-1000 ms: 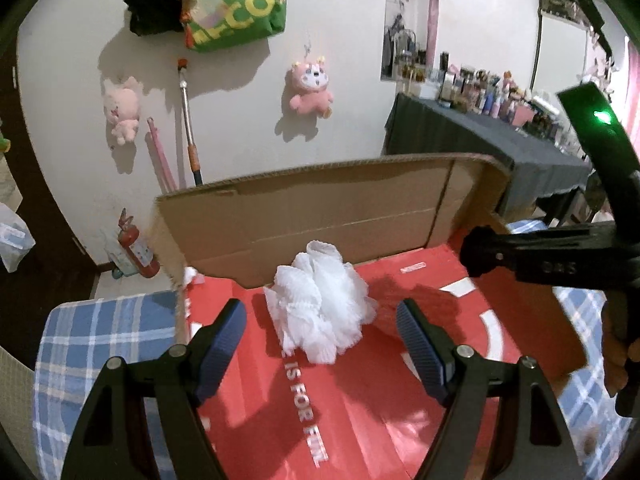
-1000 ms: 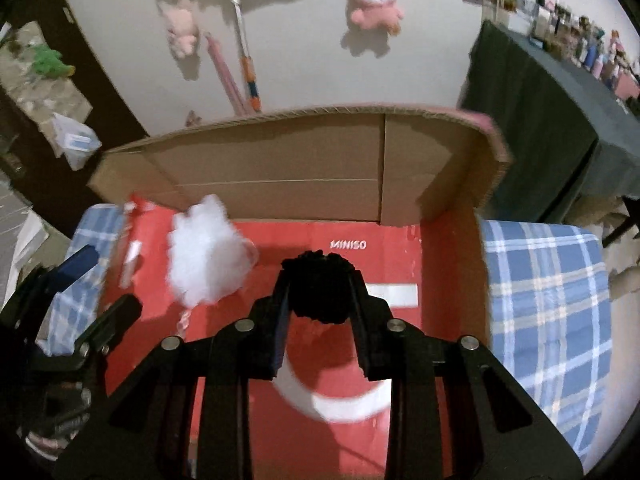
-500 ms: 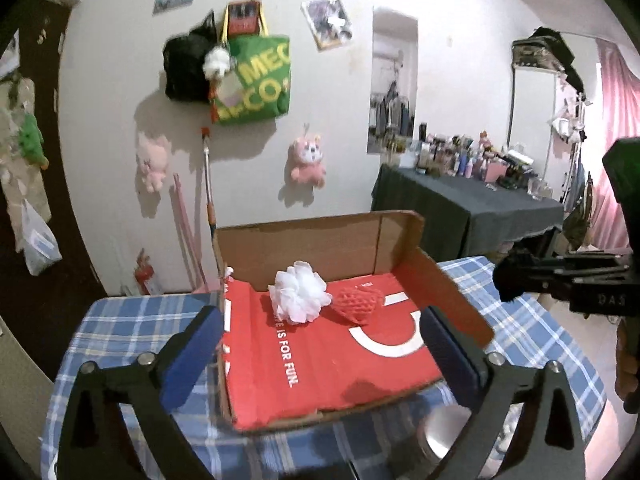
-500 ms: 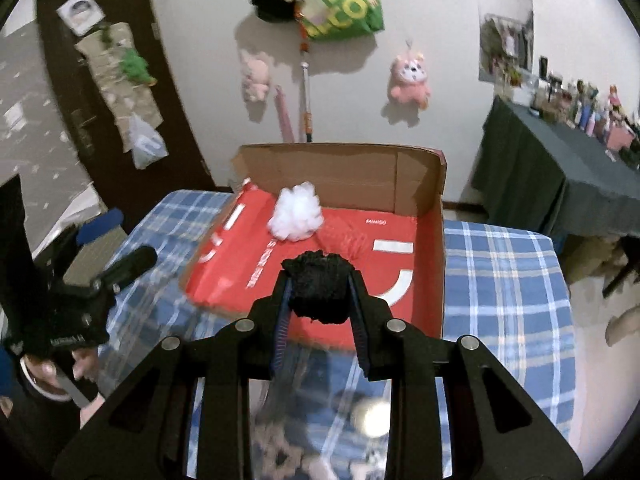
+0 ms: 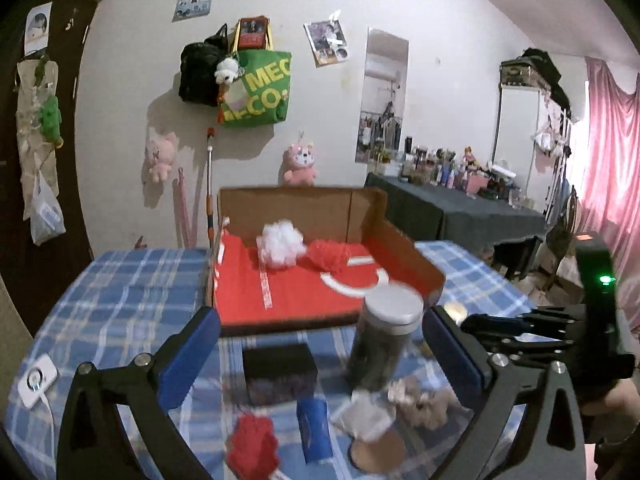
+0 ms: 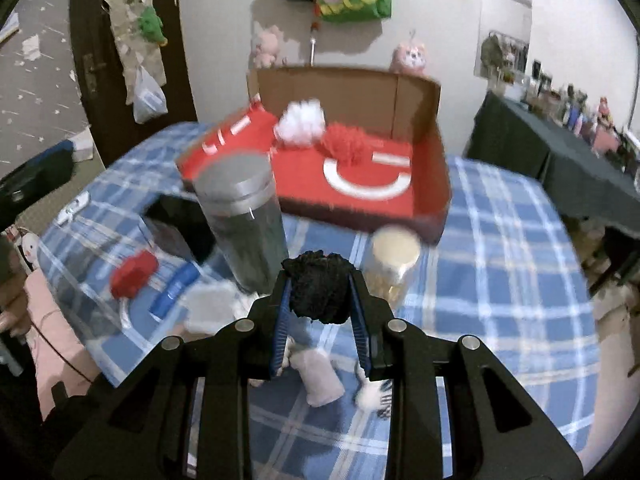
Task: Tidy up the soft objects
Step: 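Carry the black pom-pom out of the box and set it on the table, then grasp the white sheep plush with the right tool while the left tool grasps the red knitted toy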
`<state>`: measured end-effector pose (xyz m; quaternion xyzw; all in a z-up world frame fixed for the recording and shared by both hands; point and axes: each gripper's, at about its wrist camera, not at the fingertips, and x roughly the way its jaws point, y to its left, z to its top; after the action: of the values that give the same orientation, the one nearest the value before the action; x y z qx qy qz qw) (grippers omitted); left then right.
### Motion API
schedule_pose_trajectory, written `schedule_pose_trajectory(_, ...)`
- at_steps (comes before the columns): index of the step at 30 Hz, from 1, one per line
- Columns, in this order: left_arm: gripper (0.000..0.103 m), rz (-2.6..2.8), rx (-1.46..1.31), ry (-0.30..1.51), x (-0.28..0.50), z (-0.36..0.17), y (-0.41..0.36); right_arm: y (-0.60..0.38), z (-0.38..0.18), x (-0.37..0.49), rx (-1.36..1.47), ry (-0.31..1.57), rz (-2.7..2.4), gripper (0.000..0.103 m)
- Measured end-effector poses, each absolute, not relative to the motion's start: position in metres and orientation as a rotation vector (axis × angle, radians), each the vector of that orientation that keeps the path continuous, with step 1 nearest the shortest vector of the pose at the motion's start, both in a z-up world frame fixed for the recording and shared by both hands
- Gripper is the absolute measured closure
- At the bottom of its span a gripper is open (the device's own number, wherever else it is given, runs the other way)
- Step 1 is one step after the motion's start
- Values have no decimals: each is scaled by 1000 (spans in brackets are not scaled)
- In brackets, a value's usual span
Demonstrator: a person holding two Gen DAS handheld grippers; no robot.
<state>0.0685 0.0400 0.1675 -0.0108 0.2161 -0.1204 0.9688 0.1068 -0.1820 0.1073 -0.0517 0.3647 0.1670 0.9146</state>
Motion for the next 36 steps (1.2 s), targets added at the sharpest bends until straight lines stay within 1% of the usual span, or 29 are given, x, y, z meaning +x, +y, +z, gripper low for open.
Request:
schedule_pose_trajectory(4, 0, -232, -14, 462, 63, 139, 37, -183, 69, 120, -53, 811, 352, 76)
schedule_pose_trajectory(8, 0, -228, -33, 516, 66, 110, 39, -185, 45, 127, -17, 833, 348, 76)
schedule_pose_trajectory(14, 0, -227, -64, 576, 72, 83, 40, -187, 37, 124, 3, 818, 343, 73)
schedule_pose_trajectory(15, 0, -230, -69, 584, 73, 79, 40, -187, 37, 123, 6, 815, 341, 71)
schedule_pose_trajectory(16, 0, -232, -71, 593, 74, 75, 39, -188, 37, 122, 7, 809, 337, 64)
schedule_pose_trajectory(17, 0, -234, -71, 597, 74, 73, 38, -187, 37, 120, 4, 803, 331, 55)
schedule_pose_trajectory(18, 0, -235, -69, 598, 74, 71, 37, -188, 37, 119, 1, 793, 327, 38)
schedule_pose_trajectory(19, 0, -234, -67, 597, 74, 70, 36, -187, 37, 116, -3, 781, 328, 36)
schedule_pose_trajectory(27, 0, -232, -78, 551, 60, 64, 33, -194, 52, 82, 3, 637, 264, 36)
schedule_pose_trajectory(30, 0, -211, -81, 523, 51, 60, 30, -192, 52, 62, -1, 567, 237, 27)
schedule_pose_trajectory(33, 0, -200, -88, 507, 45, 55, 28, -190, 51, 44, -2, 505, 204, 26)
schedule_pose_trajectory(36, 0, -195, -74, 491, 40, 50, 24, -192, 47, 35, 10, 478, 192, 22)
